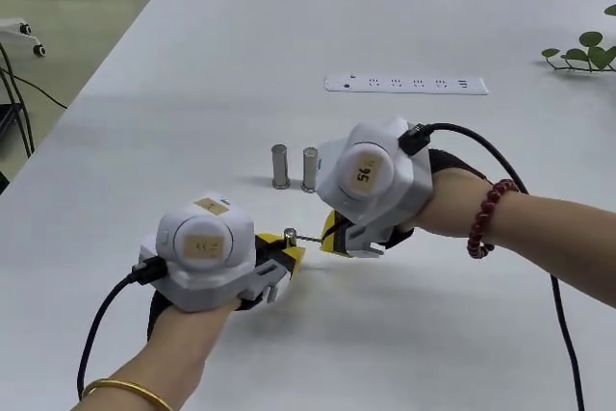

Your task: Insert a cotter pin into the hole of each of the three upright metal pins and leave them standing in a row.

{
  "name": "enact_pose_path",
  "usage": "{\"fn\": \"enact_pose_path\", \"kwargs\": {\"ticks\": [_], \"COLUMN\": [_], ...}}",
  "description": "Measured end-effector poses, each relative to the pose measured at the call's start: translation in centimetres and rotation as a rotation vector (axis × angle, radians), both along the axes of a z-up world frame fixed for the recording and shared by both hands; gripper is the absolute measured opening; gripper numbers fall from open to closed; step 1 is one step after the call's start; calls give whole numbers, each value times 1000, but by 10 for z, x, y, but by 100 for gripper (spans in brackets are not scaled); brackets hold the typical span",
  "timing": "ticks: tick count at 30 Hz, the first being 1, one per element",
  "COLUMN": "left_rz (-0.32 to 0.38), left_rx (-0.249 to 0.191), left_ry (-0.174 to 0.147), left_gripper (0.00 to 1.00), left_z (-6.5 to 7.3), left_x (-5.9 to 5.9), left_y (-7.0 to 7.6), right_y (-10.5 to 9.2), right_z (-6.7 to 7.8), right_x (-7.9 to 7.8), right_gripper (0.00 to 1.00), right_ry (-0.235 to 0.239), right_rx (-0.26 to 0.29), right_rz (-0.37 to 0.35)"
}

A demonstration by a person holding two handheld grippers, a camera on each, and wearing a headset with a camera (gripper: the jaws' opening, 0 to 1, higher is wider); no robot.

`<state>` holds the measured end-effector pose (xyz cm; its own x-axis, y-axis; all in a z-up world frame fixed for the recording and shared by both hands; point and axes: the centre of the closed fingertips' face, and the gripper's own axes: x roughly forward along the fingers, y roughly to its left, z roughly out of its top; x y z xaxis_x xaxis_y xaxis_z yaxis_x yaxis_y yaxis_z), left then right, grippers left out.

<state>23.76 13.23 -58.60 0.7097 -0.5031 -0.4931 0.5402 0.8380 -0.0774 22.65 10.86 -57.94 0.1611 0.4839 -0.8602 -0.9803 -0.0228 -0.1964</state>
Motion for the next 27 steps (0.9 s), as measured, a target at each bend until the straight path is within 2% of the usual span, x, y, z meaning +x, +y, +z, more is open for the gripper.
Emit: {"fn": "enact_pose_path", "kwargs": {"ticks": [3,14,21,25,27], "left_rz": [-5,-5,-1,-10,-13], "left_rx": [20,27,20,22,29], "left_ry": [-11,-17,-20,-23,-26], "left_gripper": [6,6,6,6,6], "left_z": [1,1,1,1,1], "left_x": [0,0,0,-1,-1], "left_y": [0,0,0,-2,-2], "right_y": [1,1,1,4,4], "right_z": [1,7,8,6,7], "right_x": [1,0,0,-2,-1], "right_gripper": [0,0,0,0,0], "right_ry": [-5,-27,-7,32,19], "right_rx": [-2,-9,3,31,25], "right_rz": [1,28,12,-22,-18]}}
